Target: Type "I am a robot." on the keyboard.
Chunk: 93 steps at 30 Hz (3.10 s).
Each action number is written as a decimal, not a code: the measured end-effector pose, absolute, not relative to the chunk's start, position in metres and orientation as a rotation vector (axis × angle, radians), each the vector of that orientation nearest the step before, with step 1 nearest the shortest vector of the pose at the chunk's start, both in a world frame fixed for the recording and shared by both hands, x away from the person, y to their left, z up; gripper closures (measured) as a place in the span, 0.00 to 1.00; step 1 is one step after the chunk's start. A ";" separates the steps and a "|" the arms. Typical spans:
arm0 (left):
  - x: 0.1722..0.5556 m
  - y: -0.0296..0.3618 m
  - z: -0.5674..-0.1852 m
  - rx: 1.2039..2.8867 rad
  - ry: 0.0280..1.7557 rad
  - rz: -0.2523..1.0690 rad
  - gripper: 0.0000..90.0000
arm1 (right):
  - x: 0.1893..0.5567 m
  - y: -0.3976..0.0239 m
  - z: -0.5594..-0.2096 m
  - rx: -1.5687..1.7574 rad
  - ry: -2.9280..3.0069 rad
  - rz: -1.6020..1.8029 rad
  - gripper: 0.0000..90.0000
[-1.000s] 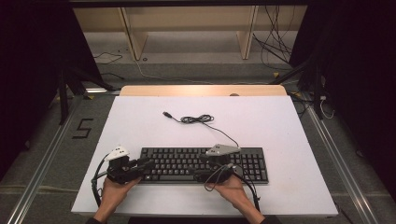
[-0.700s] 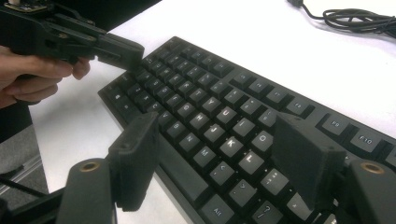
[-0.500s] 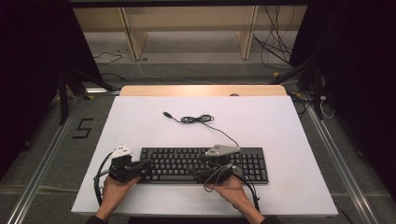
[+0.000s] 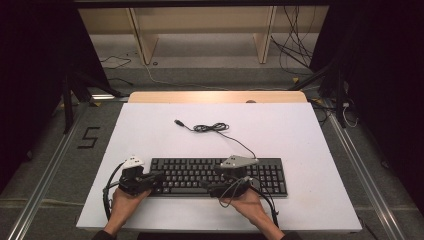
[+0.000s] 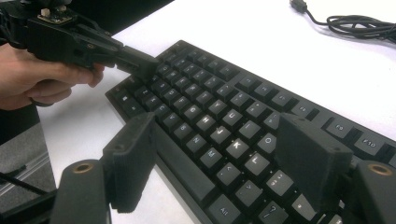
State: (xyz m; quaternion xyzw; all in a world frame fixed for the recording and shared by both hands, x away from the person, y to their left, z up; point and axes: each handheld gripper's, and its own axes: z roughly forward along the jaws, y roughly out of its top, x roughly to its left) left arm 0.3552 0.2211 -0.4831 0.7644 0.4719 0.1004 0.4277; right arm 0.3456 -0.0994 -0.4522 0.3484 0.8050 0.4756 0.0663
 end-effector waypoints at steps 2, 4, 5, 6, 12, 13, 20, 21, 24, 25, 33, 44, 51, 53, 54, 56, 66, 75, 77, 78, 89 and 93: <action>0.356 0.220 -0.484 1.906 1.182 0.248 0.99 | 0.345 -0.100 -0.452 1.051 2.426 1.435 0.34; 0.356 0.220 -0.485 1.919 1.182 0.246 0.99 | 0.345 -0.100 -0.452 1.051 2.426 1.435 0.34; 0.356 0.219 -0.485 1.916 1.183 0.246 0.99 | 0.345 -0.100 -0.452 1.051 2.426 1.435 0.34; 0.356 0.219 -0.485 1.917 1.183 0.245 0.99 | 0.345 -0.100 -0.452 1.047 2.426 1.436 0.34; 0.357 0.218 -0.487 1.933 1.195 0.226 0.99 | 0.344 -0.099 -0.452 1.042 2.432 1.433 0.34; 0.357 0.218 -0.487 1.931 1.196 0.225 0.99 | 0.344 -0.098 -0.452 1.039 2.433 1.432 0.34; 0.355 0.217 -0.483 1.914 1.178 0.226 0.96 | 0.343 -0.098 -0.452 1.038 2.431 1.438 0.34; 0.354 0.217 -0.482 1.909 1.171 0.230 0.95 | 0.344 -0.098 -0.452 1.036 2.429 1.442 0.34; 0.352 0.218 -0.477 1.880 1.164 0.237 0.91 | 0.344 -0.099 -0.451 1.037 2.426 1.446 0.34; 0.351 0.218 -0.476 1.868 1.159 0.235 0.89 | 0.343 -0.098 -0.451 1.036 2.426 1.447 0.34; 0.342 0.221 -0.469 1.817 1.128 0.213 0.69 | 0.342 -0.096 -0.452 1.011 2.431 1.462 0.34; 0.336 0.226 -0.465 1.750 1.122 0.190 0.43 | 0.340 -0.091 -0.454 0.996 2.451 1.460 0.34; 0.333 0.228 -0.462 1.723 1.096 0.200 0.33 | 0.340 -0.086 -0.457 0.985 2.470 1.452 0.35; 0.333 0.228 -0.462 1.718 1.096 0.198 0.32 | 0.340 -0.085 -0.457 0.976 2.476 1.454 0.37; 0.332 0.228 -0.462 1.713 1.097 0.197 0.31 | 0.340 -0.084 -0.457 0.973 2.480 1.454 0.38; 0.332 0.228 -0.461 1.711 1.093 0.194 0.30 | 0.340 -0.083 -0.458 0.970 2.483 1.450 0.39; 0.330 0.226 -0.460 1.703 1.080 0.198 0.27 | 0.342 -0.076 -0.463 0.962 2.518 1.413 0.62; 0.328 0.226 -0.459 1.689 1.064 0.201 0.27 | 0.341 -0.069 -0.468 0.936 2.557 1.374 0.84; 0.327 0.226 -0.458 1.690 1.055 0.203 0.27 | 0.341 -0.068 -0.470 0.926 2.566 1.357 0.89; 0.327 0.225 -0.458 1.690 1.050 0.205 0.27 | 0.341 -0.067 -0.470 0.925 2.567 1.346 0.91; 0.324 0.222 -0.457 1.703 1.025 0.207 0.27 | 0.343 -0.065 -0.476 0.927 2.582 1.280 0.99; 0.322 0.222 -0.457 1.714 1.017 0.207 0.27 | 0.343 -0.065 -0.477 0.933 2.584 1.266 1.00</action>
